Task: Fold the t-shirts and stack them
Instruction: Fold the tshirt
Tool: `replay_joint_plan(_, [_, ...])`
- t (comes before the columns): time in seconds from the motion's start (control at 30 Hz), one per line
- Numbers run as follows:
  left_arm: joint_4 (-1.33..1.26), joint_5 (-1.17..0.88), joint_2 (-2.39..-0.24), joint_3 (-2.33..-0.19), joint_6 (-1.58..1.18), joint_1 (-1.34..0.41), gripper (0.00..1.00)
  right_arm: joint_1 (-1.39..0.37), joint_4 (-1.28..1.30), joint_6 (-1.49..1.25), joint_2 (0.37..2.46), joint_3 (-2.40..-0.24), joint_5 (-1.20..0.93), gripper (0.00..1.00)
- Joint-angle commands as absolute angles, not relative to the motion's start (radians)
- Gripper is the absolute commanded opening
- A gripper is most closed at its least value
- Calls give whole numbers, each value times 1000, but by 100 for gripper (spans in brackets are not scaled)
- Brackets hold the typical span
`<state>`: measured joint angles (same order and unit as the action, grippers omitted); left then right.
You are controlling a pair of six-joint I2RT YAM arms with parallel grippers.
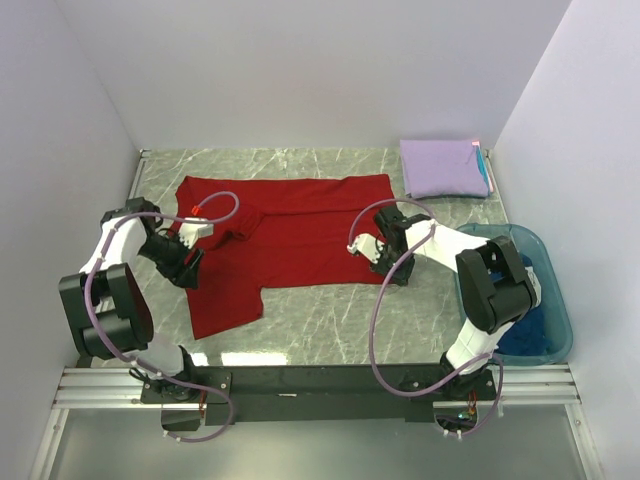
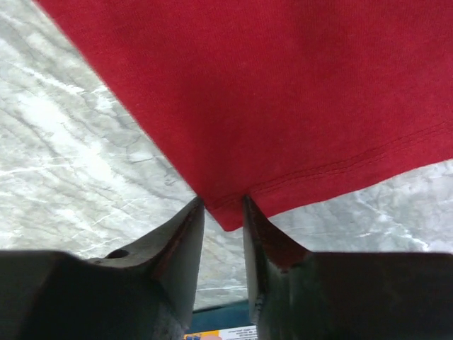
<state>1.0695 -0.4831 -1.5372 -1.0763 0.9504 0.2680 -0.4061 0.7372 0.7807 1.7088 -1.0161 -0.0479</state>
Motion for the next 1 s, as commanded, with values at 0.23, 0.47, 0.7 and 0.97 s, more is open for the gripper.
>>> replay_joint_plan(0.23, [1034,-408,-1468,-1006,1107,273,57,-410,707,801,1740,-1005,-12,7])
replay_joint_plan(0.47, [991,-370,-1479,-974,1170,259,49,-408,773,785,1756,-1074,-31,0])
replay_joint_plan(0.7, [934,-339,-1491,-922,1204,219,53,-405,804,776,1773,-1126,-40,0])
replay_joint_plan(0.97, [842,-298,-1535,-858,1193,178,55,-399,848,779,1786,-1166,-67,0])
